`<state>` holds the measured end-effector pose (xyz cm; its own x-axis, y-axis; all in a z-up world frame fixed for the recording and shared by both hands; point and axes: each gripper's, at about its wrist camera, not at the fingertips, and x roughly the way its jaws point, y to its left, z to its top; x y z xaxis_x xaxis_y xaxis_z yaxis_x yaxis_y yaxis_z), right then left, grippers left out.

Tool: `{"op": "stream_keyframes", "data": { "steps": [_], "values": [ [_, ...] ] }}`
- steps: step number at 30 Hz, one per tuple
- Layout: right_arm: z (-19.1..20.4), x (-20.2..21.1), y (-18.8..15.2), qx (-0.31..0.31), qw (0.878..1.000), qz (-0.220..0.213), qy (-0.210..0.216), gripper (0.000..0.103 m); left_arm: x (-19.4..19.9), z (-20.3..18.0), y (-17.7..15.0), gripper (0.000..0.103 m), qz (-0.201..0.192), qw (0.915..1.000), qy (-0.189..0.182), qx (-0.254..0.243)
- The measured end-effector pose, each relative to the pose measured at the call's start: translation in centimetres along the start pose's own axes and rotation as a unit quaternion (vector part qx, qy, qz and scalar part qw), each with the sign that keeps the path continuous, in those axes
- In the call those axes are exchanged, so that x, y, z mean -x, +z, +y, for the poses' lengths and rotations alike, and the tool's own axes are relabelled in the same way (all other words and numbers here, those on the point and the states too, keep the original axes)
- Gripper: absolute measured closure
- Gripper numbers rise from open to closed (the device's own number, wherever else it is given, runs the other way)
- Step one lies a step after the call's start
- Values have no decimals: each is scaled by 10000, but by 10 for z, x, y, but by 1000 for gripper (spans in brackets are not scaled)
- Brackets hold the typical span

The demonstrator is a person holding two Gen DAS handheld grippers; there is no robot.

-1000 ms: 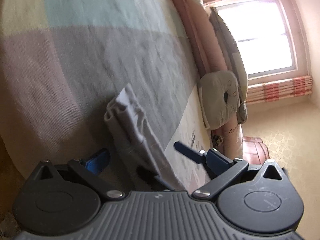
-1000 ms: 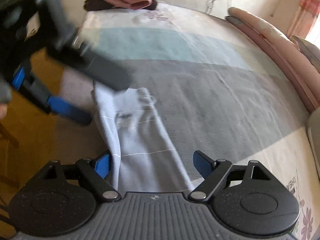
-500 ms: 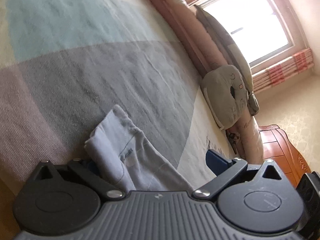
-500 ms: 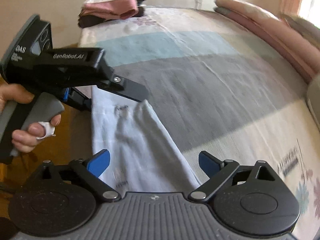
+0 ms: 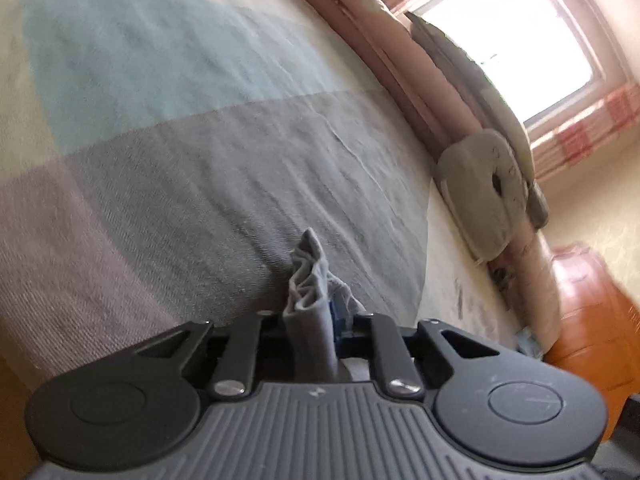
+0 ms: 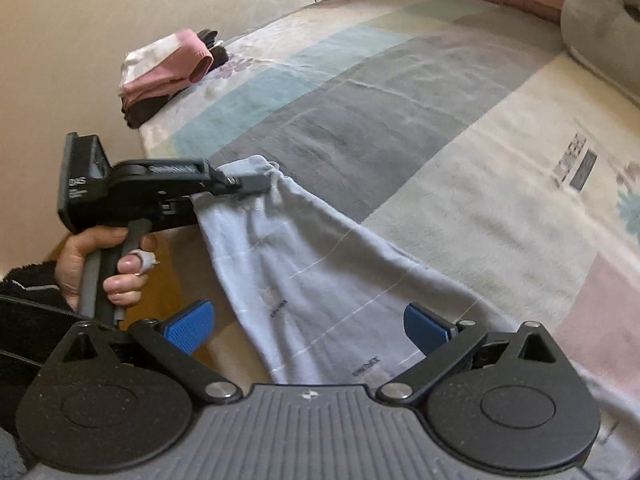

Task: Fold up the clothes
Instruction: 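Lift the pants leg with the left gripper while the right gripper holds the pants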

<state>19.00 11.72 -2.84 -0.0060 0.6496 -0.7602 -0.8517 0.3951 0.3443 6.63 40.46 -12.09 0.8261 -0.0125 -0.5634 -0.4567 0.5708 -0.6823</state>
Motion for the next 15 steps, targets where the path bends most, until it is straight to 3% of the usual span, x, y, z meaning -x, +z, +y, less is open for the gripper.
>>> {"op": "stream_keyframes", "data": {
  "steps": [5,8,13,15],
  "values": [
    [-16,1,8,-766,9948,-137,652,0,17,-20,0,92,-54,9985,56,-533],
    [-33,-8,12,-1640,9772,-162,1337,0,24,-33,-2,92,-60,9957,107,-921],
    [-50,-26,15,-2735,9476,-197,1641,0,31,-45,-2,92,-161,9948,-35,-1009],
    [-58,-30,14,-3164,9357,-184,1547,0,32,-46,-3,92,-173,9947,-82,-1007]
  ]
}}
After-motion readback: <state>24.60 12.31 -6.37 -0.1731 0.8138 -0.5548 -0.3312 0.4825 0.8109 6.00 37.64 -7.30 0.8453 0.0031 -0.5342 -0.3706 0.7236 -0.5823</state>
